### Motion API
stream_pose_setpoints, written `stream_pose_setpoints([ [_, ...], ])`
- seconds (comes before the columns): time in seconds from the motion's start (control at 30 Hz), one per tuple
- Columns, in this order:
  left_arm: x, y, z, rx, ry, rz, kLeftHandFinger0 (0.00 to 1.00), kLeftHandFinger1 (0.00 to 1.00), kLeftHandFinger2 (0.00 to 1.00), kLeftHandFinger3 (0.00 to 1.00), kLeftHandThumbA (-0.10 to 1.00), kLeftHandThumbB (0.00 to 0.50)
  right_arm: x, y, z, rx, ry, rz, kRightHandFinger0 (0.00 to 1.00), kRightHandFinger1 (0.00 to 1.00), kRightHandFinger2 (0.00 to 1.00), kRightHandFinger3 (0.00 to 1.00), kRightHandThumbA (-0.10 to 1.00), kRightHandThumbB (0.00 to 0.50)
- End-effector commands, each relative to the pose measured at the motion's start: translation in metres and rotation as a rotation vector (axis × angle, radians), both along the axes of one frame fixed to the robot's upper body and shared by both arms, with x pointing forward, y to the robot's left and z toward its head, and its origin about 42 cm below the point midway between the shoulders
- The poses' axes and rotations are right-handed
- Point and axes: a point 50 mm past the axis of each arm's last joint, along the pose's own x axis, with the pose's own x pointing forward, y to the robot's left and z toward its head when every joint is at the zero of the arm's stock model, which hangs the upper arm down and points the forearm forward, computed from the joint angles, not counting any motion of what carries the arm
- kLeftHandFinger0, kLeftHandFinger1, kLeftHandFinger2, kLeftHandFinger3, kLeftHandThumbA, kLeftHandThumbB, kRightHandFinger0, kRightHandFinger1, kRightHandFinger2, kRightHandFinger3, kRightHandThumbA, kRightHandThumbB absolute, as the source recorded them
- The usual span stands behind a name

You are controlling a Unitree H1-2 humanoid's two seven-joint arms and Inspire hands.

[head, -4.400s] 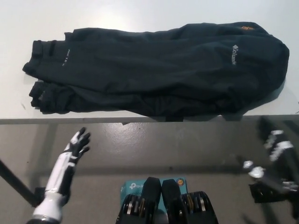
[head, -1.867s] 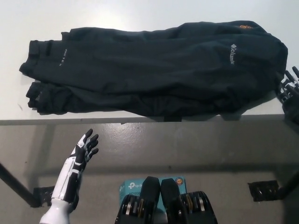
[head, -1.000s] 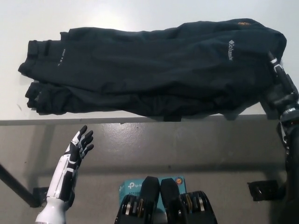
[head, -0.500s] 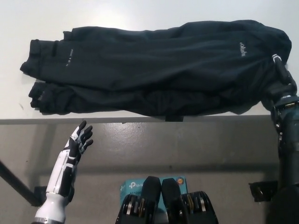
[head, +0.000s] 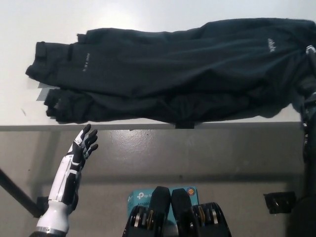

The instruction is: The robot grabs the right edges of the black jacket on the table, and folds it in half

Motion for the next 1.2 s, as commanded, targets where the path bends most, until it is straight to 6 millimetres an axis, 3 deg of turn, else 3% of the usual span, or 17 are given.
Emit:
stream_pose_setpoints([
  [0.0,0.007,0.002,0.015,0.013,-0.064,-0.017,1.0,1.0,1.0,1.0,1.0,0.189,0.008,-0.027,0.073,-0.062,-0.168,-0.099,0.0,0.12,0.56,1.0,-0.1,0.052],
  [0.23,0.013,0.003,0.019,0.015,-0.074,-0.022,1.0,1.0,1.0,1.0,1.0,0.187,0.008,-0.04,0.131,-0.147,-0.324,-0.055,0.0,0.14,0.62,1.0,-0.1,0.095],
  [0.4,0.014,0.004,0.021,0.02,-0.077,-0.014,1.0,1.0,1.0,1.0,1.0,0.188,0.013,-0.027,0.181,-0.259,-0.443,0.014,0.0,0.12,0.61,1.0,-0.1,0.066],
  [0.5,0.015,0.004,0.023,0.025,-0.077,-0.012,1.0,1.0,1.0,1.0,1.0,0.184,0.014,-0.018,0.206,-0.355,-0.498,0.053,0.0,0.18,0.63,1.0,-0.1,0.079],
  [0.57,0.016,0.004,0.024,0.024,-0.082,-0.013,1.0,1.0,1.0,1.0,1.0,0.183,0.015,-0.006,0.227,-0.419,-0.523,0.073,0.0,0.18,0.65,0.87,-0.1,0.084],
  [0.63,0.015,0.005,0.024,0.023,-0.087,-0.012,1.0,1.0,1.0,1.0,1.0,0.179,0.015,0.013,0.248,-0.466,-0.549,0.089,0.0,0.19,0.65,0.73,-0.1,0.104],
  [0.7,0.014,0.007,0.024,0.031,-0.086,-0.005,1.0,1.0,1.0,1.0,1.0,0.187,0.014,0.028,0.262,-0.5,-0.556,0.138,0.01,0.23,0.68,0.74,-0.1,0.134],
  [0.73,0.013,0.007,0.023,0.032,-0.085,-0.002,1.0,1.0,1.0,1.0,1.0,0.188,0.015,0.042,0.272,-0.584,-0.566,0.171,0.0,0.21,0.67,0.74,-0.1,0.104],
  [0.77,0.013,0.007,0.023,0.031,-0.085,-0.003,1.0,1.0,1.0,1.0,1.0,0.189,0.016,0.05,0.277,-0.632,-0.574,0.182,0.0,0.23,0.68,0.76,-0.1,0.116],
  [0.83,0.012,0.007,0.023,0.023,-0.087,-0.004,1.0,1.0,1.0,1.0,1.0,0.184,0.018,0.07,0.284,-0.725,-0.606,0.213,0.0,0.22,0.65,0.68,-0.1,0.122],
  [0.9,0.013,0.007,0.024,0.026,-0.092,-0.005,1.0,1.0,1.0,1.0,1.0,0.17,0.015,0.097,0.293,-0.796,-0.606,0.279,0.0,0.14,0.53,0.49,-0.1,0.128],
  [0.93,0.015,0.007,0.025,0.026,-0.094,-0.006,1.0,1.0,1.0,1.0,1.0,0.173,0.014,0.11,0.297,-0.836,-0.637,0.317,0.0,0.13,0.53,0.48,-0.1,0.115],
  [0.97,0.015,0.007,0.025,0.025,-0.093,-0.005,1.0,1.0,1.0,1.0,1.0,0.175,0.013,0.125,0.301,-0.942,-0.623,0.321,0.0,0.17,0.55,0.48,-0.1,0.148],
  [1.0,0.015,0.007,0.026,0.025,-0.092,-0.005,1.0,1.0,1.0,1.0,1.0,0.176,0.013,0.126,0.301,-0.956,-0.621,0.321,0.0,0.17,0.55,0.48,-0.1,0.152],
  [1.03,0.015,0.008,0.026,0.024,-0.094,-0.003,1.0,1.0,1.0,1.0,1.0,0.181,0.012,0.145,0.302,-1.032,-0.645,0.356,0.0,0.21,0.57,0.44,-0.1,0.184],
  [1.1,0.015,0.008,0.026,0.02,-0.1,-0.006,1.0,1.0,1.0,1.0,1.0,0.179,0.01,0.167,0.302,-1.136,-0.66,0.384,0.0,0.29,0.64,0.5,-0.1,0.174],
  [1.17,0.015,0.009,0.026,0.022,-0.096,-0.009,1.0,1.0,1.0,1.0,1.0,0.18,0.009,0.189,0.298,-1.232,-0.701,0.457,0.0,0.38,0.72,0.67,-0.1,0.187],
])
